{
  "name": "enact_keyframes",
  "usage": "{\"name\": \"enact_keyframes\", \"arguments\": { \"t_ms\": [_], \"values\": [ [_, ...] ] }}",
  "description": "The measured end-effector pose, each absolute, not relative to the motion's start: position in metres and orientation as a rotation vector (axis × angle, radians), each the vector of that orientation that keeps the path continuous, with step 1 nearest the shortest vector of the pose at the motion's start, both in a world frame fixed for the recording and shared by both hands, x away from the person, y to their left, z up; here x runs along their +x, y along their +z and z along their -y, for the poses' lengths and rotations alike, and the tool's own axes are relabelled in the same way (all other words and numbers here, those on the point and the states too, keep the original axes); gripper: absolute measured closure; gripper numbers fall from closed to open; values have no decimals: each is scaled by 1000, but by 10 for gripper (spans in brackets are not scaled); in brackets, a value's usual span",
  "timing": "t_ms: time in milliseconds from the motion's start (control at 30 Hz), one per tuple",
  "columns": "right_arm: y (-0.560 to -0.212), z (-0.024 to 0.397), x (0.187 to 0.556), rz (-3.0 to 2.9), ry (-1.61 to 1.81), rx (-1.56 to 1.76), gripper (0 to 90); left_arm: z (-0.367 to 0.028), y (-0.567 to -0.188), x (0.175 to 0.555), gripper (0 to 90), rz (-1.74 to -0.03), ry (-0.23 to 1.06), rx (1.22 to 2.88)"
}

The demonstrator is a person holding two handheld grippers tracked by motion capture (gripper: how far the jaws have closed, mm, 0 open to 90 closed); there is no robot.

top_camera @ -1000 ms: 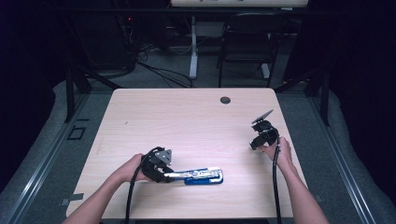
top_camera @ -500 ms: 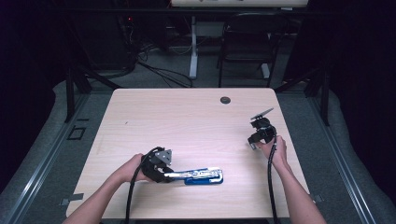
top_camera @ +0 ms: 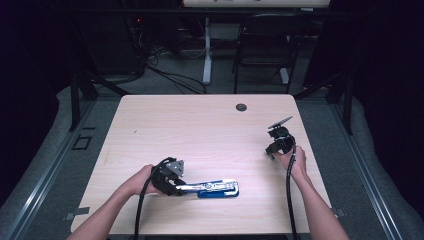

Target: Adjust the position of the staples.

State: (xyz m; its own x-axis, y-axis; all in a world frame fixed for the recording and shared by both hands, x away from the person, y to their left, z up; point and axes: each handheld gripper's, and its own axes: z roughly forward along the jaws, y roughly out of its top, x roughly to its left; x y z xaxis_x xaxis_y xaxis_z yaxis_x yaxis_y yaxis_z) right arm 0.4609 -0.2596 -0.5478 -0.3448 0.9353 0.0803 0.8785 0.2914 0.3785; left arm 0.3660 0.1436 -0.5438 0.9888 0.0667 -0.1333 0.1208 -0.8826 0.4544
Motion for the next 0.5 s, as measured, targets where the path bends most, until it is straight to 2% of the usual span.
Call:
{"name": "enact_keyframes", "arguments": {
  "t_ms": [500],
  "values": [
    [-539, 262, 457, -2416, 590, 1673, 791, -144, -544, 366, 654, -134, -162, 2652]
  ]
}}
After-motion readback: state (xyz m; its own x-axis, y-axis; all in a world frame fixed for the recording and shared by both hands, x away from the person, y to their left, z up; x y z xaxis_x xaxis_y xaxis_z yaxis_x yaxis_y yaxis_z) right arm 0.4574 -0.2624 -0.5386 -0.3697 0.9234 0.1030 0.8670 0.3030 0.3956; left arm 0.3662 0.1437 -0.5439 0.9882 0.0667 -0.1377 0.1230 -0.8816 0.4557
